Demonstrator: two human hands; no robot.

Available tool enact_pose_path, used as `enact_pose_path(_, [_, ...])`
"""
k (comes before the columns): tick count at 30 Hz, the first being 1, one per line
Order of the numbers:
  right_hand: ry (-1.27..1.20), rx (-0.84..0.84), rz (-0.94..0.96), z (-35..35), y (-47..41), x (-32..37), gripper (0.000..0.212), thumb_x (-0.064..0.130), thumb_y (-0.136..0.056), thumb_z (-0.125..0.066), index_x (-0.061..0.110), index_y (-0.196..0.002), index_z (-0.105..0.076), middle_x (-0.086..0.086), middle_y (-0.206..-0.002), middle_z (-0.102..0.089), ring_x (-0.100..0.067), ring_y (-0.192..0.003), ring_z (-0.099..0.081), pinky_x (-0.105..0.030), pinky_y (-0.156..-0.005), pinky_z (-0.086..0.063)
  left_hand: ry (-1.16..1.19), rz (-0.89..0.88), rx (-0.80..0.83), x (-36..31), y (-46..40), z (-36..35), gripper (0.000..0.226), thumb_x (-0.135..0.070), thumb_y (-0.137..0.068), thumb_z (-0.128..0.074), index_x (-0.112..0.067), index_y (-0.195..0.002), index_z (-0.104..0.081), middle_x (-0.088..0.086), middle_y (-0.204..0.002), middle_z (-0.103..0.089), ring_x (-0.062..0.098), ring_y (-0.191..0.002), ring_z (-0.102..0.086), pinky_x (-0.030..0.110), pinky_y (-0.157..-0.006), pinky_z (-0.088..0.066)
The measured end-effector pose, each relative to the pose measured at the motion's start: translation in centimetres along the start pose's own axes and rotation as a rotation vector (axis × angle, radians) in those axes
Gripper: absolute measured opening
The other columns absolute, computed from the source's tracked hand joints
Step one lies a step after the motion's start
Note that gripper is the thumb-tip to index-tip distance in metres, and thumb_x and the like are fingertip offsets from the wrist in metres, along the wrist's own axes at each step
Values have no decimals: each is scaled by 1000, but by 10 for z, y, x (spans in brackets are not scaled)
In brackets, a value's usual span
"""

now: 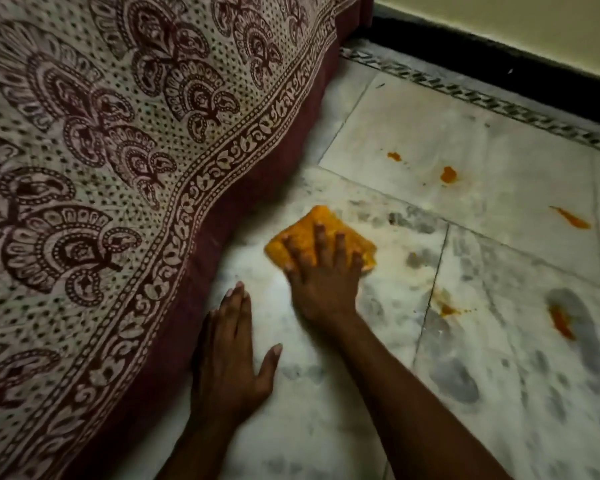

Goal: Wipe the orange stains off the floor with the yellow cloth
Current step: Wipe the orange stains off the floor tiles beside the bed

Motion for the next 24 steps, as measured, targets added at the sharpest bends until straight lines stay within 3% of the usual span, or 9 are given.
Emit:
enact_pose_path(4, [49, 0, 174, 10, 96, -44, 53, 72, -102, -29, 64, -155, -26, 8, -177, -5, -30, -164, -5, -63, -125, -12, 1, 44, 51, -5, -1, 6, 94, -62, -94, -45, -10, -167, -16, 3, -178, -7, 23, -163, -18, 50, -127, -31])
enact_pose_path(7, [10, -49, -200, 21, 83, -87, 60, 75, -99, -23, 58, -155, -35, 0, -177, -10, -36, -162, -12, -63, -126, -10, -23, 23, 46, -4, -3, 9, 94, -60, -93, -47, -8, -166, -21, 7, -177, -12, 27, -162, -23, 53, -126, -31])
enact_pose_path(10, [-97, -157, -496, 23, 0, -58, 55, 63, -104, -34, 51, -158, -36, -10, -176, -14, -47, -159, -11, -71, -124, -5, -58, -33, 37, -8, -2, 8, 90, -55, -94, -47, -8, -166, -21, 8, -177, -14, 25, -163, -17, 54, -127, -28])
enact_pose_path(13, [-121, -167, -290, -2, -44, -6, 53, 56, -103, -38, 44, -155, -45, -12, -174, -20, -50, -158, -13, -72, -123, -3, -76, -66, 15, -8, -2, 9, 87, -51, -96, -48, -8, -166, -21, 7, -177, -14, 23, -164, -15, 53, -129, -24])
enact_pose_path(15, [-15, -155, -56, -14, -12, 10, 51, 59, -103, -37, 49, -153, -46, -7, -174, -23, -44, -159, -17, -63, -124, 0, -70, -62, 10, -8, -3, 10, 84, -50, -97, -49, -7, -165, -24, 8, -176, -17, 24, -163, -18, 54, -127, -27])
enact_pose_path(17, [5, -144, 18, -9, 49, -4, 50, 64, -104, -34, 58, -154, -37, 1, -175, -20, -36, -161, -18, -59, -125, -4, -62, -62, 10, -11, -2, 11, 83, -50, -97, -50, -6, -164, -27, 9, -175, -19, 24, -162, -21, 55, -125, -30])
enact_pose_path(20, [-30, -150, -284, 9, 105, -59, 58, 70, -100, -27, 54, -154, -41, -2, -173, -27, -37, -157, -26, -67, -122, -17, -58, -62, 11, -11, -3, 11, 85, -51, -96, -50, -6, -164, -28, 8, -176, -19, 24, -162, -20, 55, -126, -30])
enact_pose_path(22, [-22, -156, -591, 14, 89, -85, 62, 72, -98, -25, 52, -153, -44, -5, -173, -27, -40, -157, -25, -69, -120, -18, -69, -64, 23, -10, -4, 10, 85, -51, -96, -49, -5, -164, -27, 8, -176, -18, 24, -163, -18, 54, -127, -28])
enact_pose_path(24, [-54, -312, -728, 20, 46, -82, 58, 69, -100, -32, 48, -152, -48, -10, -172, -28, -47, -155, -26, -74, -119, -17, -78, -74, 32, -10, -4, 8, 85, -51, -96, -48, -6, -164, -26, 8, -176, -17, 24, -163, -17, 53, -129, -25])
Point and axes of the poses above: each hand's wrist, its own y-axis away from the middle knuckle, its own z-axis out of the back of the hand, x = y × z, the point moved 3 cm from there along -y, towards the middle knuckle
